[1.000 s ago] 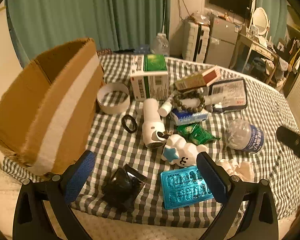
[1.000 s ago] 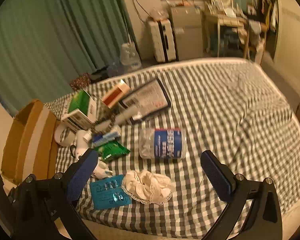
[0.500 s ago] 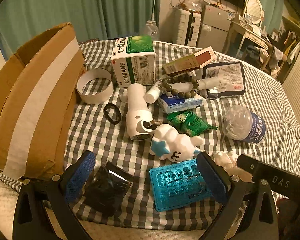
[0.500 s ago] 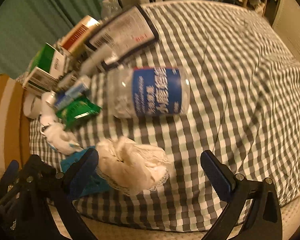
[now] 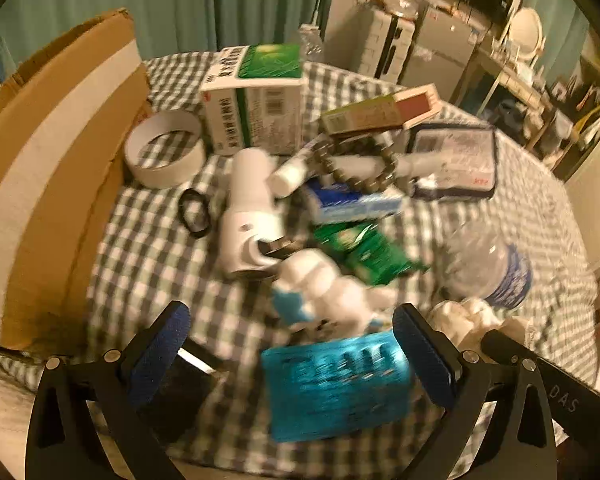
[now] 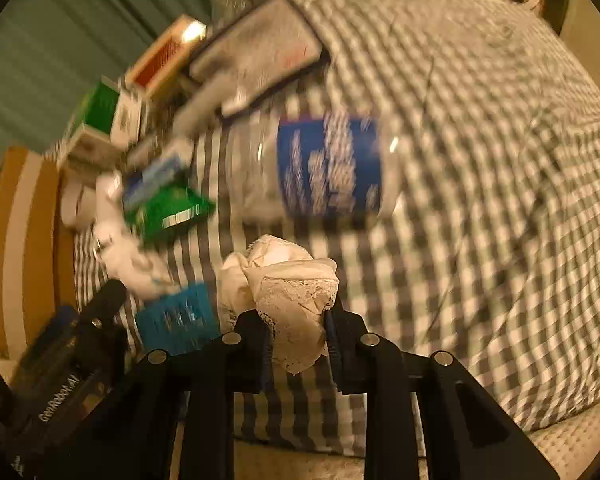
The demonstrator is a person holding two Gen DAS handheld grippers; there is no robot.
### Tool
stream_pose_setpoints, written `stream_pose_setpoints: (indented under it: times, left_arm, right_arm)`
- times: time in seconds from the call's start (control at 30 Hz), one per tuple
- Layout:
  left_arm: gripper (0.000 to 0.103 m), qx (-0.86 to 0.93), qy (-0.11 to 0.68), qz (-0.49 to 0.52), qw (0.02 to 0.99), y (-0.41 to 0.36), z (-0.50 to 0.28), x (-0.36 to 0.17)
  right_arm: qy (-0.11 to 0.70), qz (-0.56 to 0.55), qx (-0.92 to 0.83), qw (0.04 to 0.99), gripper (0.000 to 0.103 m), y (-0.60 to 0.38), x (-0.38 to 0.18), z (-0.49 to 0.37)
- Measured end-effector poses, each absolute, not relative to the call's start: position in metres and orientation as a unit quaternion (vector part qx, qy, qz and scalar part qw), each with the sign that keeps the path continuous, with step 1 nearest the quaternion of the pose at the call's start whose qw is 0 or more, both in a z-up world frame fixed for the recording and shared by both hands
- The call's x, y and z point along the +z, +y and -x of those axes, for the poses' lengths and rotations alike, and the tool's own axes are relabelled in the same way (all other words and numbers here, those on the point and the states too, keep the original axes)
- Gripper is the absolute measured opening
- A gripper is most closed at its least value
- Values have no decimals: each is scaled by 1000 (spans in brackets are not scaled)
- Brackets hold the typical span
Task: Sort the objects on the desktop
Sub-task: 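Grasp the white lace cloth with the right tool while the left tool grasps the white cartoon figure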
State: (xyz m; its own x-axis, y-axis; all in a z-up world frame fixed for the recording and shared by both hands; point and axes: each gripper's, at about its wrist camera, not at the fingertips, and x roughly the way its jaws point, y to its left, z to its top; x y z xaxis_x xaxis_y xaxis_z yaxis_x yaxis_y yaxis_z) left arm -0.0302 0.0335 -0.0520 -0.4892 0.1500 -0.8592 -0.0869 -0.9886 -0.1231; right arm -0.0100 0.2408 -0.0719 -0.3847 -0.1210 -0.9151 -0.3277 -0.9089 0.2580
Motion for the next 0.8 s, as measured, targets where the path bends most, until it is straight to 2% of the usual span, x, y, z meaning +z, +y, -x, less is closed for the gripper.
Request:
stream_pose_setpoints:
  times: [0.1,0.13,0.2,0.27,0.43,0.6,0.7,0.73,0.8]
  left_arm:
    - [103,860,-51,500,86,40,36,-56]
    - [100,857,-53,504,92,42,38,-59]
    - [92,847,-65,520,94,40,43,-67]
    - [77,834,-92,536,97,31,47,-76]
    - [77,834,-134,525,102,16,43,-71]
    - [76,843,-139,509,102,10,38,-61]
    - [65,846,-136,505,106,7,35,-56]
    - [53,845,-132,507,110,8,35,-56]
    - [52,837,-121,522,112,10,36,-61]
  right_arm:
    - [214,536,813,75,22,247,-65,10]
    - [216,533,815,75,22,249,-63,10]
    - [221,528,817,71,22,249,-60,11]
    - [227,521,820,69,22,250,-58,11]
    - [219,526,818,80,22,257,-62,14]
    - [220,527,817,86,22,259,-65,15]
    - [216,524,819,87,22,258,-63,13]
    - [215,523,820,90,22,258,-63,12]
    - [207,523,821,99,22,256,-62,11]
